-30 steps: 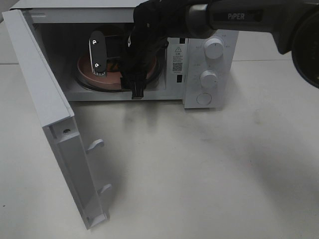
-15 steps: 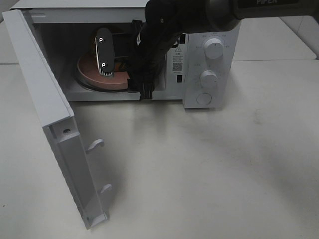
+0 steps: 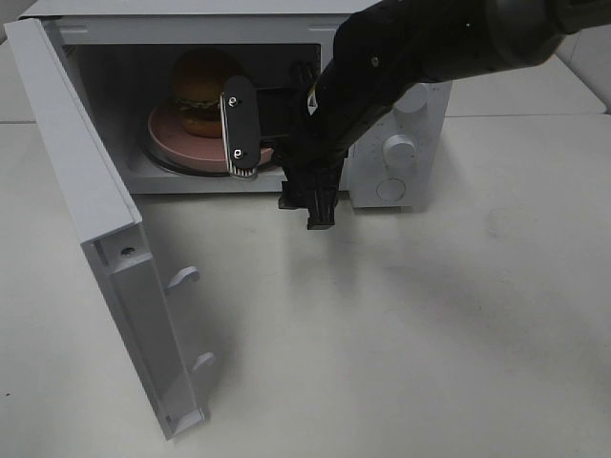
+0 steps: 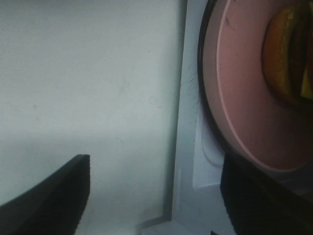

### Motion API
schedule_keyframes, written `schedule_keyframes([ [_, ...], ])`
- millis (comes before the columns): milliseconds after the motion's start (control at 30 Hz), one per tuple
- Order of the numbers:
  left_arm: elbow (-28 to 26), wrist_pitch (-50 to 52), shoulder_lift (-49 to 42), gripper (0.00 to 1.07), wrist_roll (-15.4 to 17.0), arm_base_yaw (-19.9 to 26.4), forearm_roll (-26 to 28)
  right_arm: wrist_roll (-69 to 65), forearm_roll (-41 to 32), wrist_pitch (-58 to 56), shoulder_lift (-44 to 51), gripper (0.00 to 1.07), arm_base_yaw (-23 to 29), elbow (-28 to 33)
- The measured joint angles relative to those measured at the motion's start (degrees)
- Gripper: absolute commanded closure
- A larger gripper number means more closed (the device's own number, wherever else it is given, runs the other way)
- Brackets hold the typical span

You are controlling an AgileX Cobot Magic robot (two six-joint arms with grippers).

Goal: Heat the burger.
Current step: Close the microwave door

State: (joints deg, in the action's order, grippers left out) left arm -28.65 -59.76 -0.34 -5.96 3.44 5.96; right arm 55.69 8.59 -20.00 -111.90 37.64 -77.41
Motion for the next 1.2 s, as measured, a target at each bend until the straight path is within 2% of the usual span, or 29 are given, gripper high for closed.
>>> schedule_keyframes([
  [33,0.00,0.00,0.00,0.09,0.00,0.00,0.00,0.00,0.00,0.00,0.00,0.35,0.00,0.00],
  [100,0.00,0.00,0.00,0.09,0.00,0.00,0.00,-2.58,0.17,0.34,3.09,0.35,0.00,4.01],
  [200,0.00,0.00,0.00,0.09,0.00,0.00,0.00,-2.92,0.23,0.34,3.78,0.35,0.00,4.93],
  [267,0.00,0.00,0.00,0.09,0.00,0.00,0.00,-3.44,0.29,1.26,7.56,0.35,0.00,9.91],
  [600,0.00,0.00,0.00,0.09,0.00,0.00,0.00,-7.91,0.34,3.09,15.18,0.35,0.00,19.42],
  [933,0.00,0.00,0.00,0.09,0.00,0.00,0.00,-22.17,0.34,3.27,23.43,0.35,0.00,27.56],
  [1200,0.00,0.00,0.00,0.09,0.00,0.00,0.00,-39.02,0.92,1.43,31.11,0.35,0.00,33.23],
])
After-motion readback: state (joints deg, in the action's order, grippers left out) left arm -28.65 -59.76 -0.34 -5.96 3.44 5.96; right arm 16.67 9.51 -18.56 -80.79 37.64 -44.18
